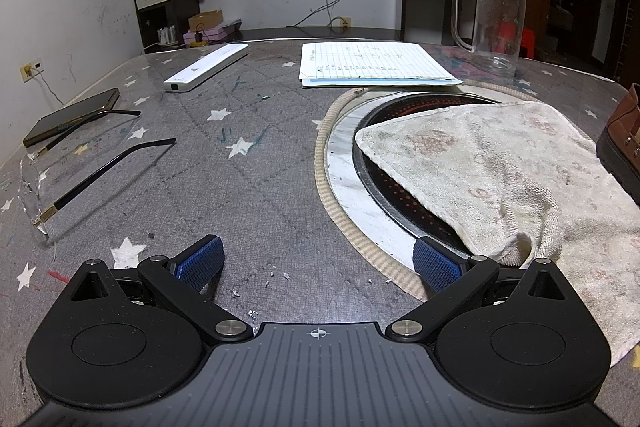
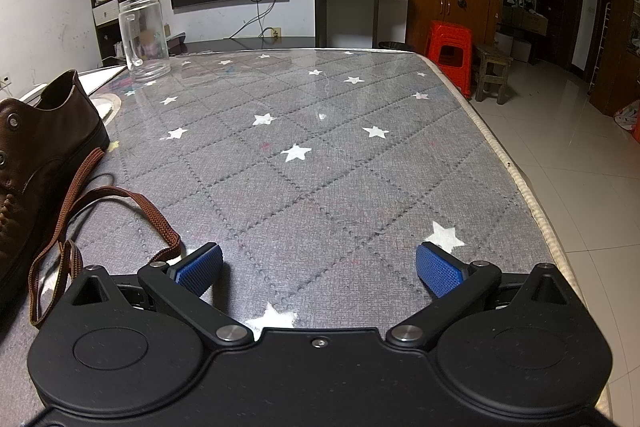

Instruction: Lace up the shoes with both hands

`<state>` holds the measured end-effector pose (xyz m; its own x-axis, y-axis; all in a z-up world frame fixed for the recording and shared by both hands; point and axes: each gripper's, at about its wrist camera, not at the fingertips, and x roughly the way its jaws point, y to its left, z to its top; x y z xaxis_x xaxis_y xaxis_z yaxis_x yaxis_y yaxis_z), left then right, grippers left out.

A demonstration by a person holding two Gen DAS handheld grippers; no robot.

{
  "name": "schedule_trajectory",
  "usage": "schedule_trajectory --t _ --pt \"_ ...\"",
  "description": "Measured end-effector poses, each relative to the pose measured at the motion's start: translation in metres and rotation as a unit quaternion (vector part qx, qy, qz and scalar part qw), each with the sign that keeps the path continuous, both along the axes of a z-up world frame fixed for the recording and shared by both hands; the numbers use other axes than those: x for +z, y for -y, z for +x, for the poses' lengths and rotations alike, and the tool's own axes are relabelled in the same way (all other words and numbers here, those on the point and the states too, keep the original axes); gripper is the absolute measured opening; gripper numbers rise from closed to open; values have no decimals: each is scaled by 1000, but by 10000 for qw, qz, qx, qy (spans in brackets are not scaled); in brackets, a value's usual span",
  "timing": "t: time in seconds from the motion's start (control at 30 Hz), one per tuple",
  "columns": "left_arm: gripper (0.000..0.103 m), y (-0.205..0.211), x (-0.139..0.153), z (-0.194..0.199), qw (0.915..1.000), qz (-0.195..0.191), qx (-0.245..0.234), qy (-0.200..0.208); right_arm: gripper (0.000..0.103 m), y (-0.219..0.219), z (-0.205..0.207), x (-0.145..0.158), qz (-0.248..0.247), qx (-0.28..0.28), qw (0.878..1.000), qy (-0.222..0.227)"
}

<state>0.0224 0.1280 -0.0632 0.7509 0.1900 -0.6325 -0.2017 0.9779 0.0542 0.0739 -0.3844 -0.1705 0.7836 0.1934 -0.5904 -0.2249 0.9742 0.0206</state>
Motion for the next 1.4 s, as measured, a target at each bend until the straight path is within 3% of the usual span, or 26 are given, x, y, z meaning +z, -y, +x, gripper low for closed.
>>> schedule_trajectory --t 0.47,0.53,1.4 --pt "102 0 0 0 10000 2 1 0 103 -20 -10 -11 2 0 10000 0" --pt "102 1 0 0 10000 3 1 0 103 29 14 16 1 1 10000 0" --pt "102 0 0 0 10000 1 1 0 103 5 1 1 5 2 10000 -2"
